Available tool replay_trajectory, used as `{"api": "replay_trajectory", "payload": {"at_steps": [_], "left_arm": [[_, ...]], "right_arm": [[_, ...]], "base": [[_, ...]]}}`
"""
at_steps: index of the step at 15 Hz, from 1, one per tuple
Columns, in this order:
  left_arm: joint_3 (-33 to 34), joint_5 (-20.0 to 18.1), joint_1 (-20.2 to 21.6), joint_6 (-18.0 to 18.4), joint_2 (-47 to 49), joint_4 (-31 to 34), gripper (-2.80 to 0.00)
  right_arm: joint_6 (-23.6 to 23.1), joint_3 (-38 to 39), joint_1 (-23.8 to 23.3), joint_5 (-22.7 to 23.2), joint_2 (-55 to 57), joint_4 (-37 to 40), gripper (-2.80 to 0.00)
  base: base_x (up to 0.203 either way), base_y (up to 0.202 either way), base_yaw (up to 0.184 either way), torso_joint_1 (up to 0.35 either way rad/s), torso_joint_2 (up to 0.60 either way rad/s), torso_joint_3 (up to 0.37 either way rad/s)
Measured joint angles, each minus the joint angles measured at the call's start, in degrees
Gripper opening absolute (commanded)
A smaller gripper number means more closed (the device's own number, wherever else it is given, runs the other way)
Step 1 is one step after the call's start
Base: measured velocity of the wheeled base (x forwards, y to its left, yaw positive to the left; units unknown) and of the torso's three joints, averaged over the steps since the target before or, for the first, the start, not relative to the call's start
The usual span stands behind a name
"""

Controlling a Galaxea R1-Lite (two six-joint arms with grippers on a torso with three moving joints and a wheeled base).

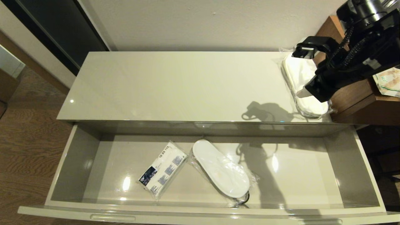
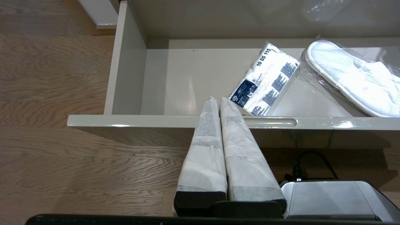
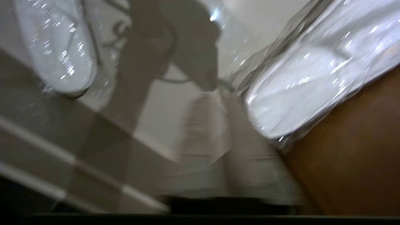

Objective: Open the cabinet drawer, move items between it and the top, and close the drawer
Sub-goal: Take out the tissue from the drawer

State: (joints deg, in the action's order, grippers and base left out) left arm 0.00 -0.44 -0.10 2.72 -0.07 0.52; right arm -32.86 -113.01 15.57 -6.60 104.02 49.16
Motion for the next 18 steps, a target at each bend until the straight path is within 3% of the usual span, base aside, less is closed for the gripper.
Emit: {"api": "replay_trajectory", "payload": {"at_steps": [5, 11, 14, 18], "left_arm": [[0.0, 0.0, 0.03, -0.02, 0.0, 0.0, -2.8], [0.0, 0.0, 0.01, -0.02, 0.0, 0.0, -2.8], [0.0, 0.0, 0.03, -0.02, 0.0, 0.02, -2.8], [0.0, 0.0, 0.01, 0.0, 0.0, 0.0, -2.8]], "right_arm": [[9.47, -0.02, 1.95, -0.11, -7.12, 15.8, -2.8], [18.38, 0.01, 1.93, -5.93, -14.86, 19.12, -2.8], [20.22, 0.45, 1.9, -8.29, -19.34, 26.76, -2.8], [26.87, 2.52, 3.32, -13.78, -23.56, 32.4, -2.8]], "base": [[0.0, 0.0, 0.0, 0.0, 0.0, 0.0], [0.0, 0.0, 0.0, 0.0, 0.0, 0.0], [0.0, 0.0, 0.0, 0.0, 0.0, 0.0], [0.0, 0.0, 0.0, 0.0, 0.0, 0.0]]}}
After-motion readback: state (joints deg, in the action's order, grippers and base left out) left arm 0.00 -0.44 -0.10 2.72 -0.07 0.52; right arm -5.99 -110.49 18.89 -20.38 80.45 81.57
